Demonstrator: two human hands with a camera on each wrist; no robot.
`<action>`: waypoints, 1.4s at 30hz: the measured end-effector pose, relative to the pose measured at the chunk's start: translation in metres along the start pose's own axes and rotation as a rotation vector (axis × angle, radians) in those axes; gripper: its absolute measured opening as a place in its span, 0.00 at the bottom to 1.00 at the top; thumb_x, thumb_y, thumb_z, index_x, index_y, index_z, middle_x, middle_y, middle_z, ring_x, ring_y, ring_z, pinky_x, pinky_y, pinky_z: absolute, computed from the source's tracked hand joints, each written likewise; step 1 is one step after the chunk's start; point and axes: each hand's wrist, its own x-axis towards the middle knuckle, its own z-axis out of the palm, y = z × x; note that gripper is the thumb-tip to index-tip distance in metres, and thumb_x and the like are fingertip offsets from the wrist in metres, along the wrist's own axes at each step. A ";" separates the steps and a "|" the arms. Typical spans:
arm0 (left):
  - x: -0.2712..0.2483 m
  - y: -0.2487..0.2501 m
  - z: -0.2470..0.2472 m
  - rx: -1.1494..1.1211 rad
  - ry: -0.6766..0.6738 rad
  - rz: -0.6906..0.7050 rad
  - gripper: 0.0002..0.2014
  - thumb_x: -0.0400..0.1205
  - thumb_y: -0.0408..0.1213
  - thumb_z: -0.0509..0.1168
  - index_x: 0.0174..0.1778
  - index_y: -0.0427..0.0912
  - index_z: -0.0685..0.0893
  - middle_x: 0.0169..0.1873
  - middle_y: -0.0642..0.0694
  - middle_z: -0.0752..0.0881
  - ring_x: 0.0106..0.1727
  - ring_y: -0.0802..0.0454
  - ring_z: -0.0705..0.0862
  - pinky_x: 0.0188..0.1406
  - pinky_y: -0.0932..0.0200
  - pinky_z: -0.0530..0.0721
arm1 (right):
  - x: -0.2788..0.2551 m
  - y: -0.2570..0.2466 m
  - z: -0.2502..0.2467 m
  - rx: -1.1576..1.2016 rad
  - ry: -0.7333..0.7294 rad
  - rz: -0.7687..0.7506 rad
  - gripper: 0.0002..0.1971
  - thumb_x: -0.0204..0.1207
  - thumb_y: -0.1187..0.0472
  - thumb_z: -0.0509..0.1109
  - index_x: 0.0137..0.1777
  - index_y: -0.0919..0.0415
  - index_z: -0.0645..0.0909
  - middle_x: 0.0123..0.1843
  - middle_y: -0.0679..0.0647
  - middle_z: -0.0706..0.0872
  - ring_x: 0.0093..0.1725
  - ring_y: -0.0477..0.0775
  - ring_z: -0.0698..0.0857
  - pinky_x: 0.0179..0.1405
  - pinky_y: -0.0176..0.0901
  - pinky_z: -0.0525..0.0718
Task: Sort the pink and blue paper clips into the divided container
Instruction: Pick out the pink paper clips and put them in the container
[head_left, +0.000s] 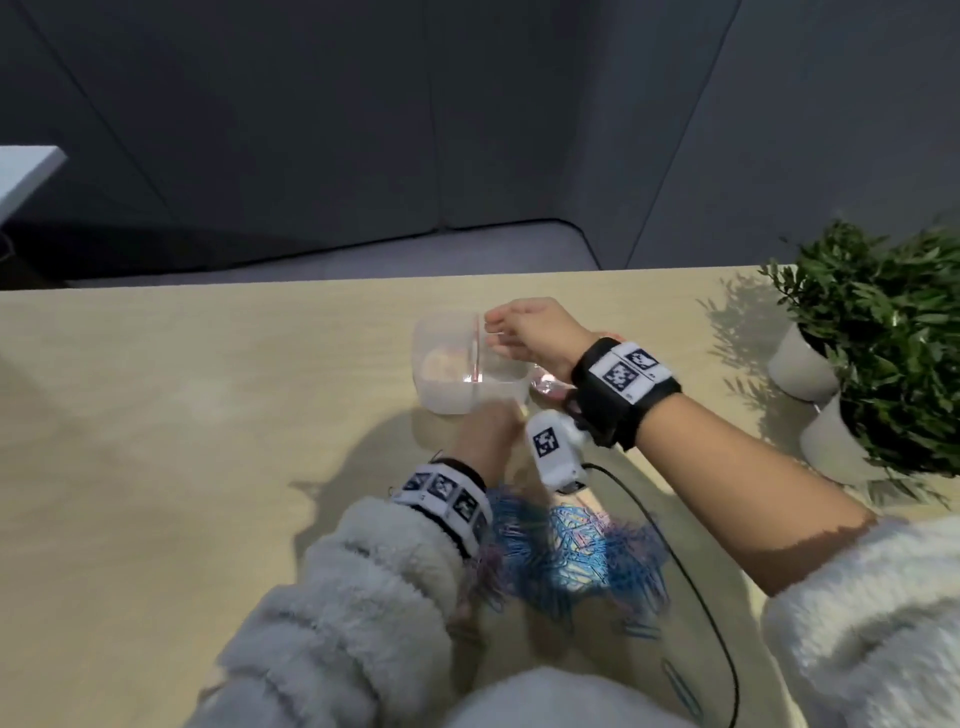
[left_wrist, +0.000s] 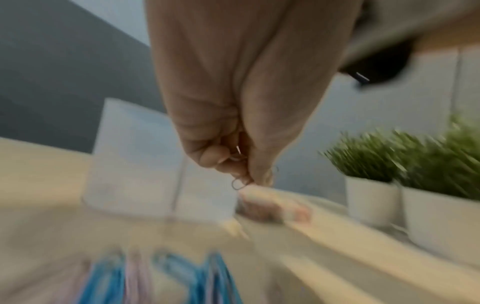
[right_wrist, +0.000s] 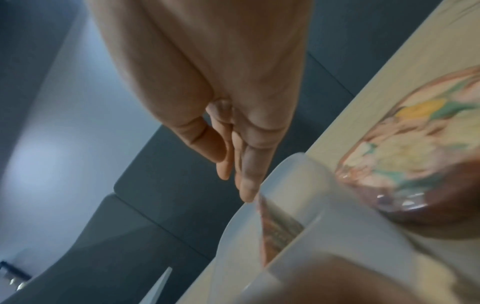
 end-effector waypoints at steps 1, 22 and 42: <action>0.007 -0.008 -0.008 -0.049 0.147 0.036 0.07 0.78 0.22 0.57 0.42 0.30 0.81 0.50 0.31 0.85 0.56 0.37 0.82 0.52 0.53 0.76 | -0.010 0.003 -0.012 0.048 0.016 0.000 0.12 0.80 0.76 0.53 0.52 0.70 0.78 0.38 0.58 0.80 0.34 0.51 0.81 0.28 0.28 0.83; -0.019 0.020 0.031 0.089 0.031 0.479 0.09 0.78 0.32 0.64 0.48 0.43 0.88 0.49 0.44 0.88 0.52 0.42 0.81 0.54 0.48 0.79 | -0.113 0.188 -0.134 -0.754 0.317 0.223 0.05 0.68 0.66 0.70 0.32 0.58 0.79 0.34 0.55 0.85 0.41 0.59 0.84 0.38 0.40 0.74; -0.038 -0.001 0.067 0.274 -0.080 0.402 0.13 0.81 0.48 0.59 0.51 0.45 0.84 0.51 0.47 0.81 0.56 0.46 0.76 0.56 0.54 0.71 | -0.122 0.179 -0.143 -0.639 0.311 -0.026 0.16 0.68 0.67 0.73 0.24 0.48 0.76 0.30 0.54 0.85 0.33 0.55 0.81 0.42 0.48 0.81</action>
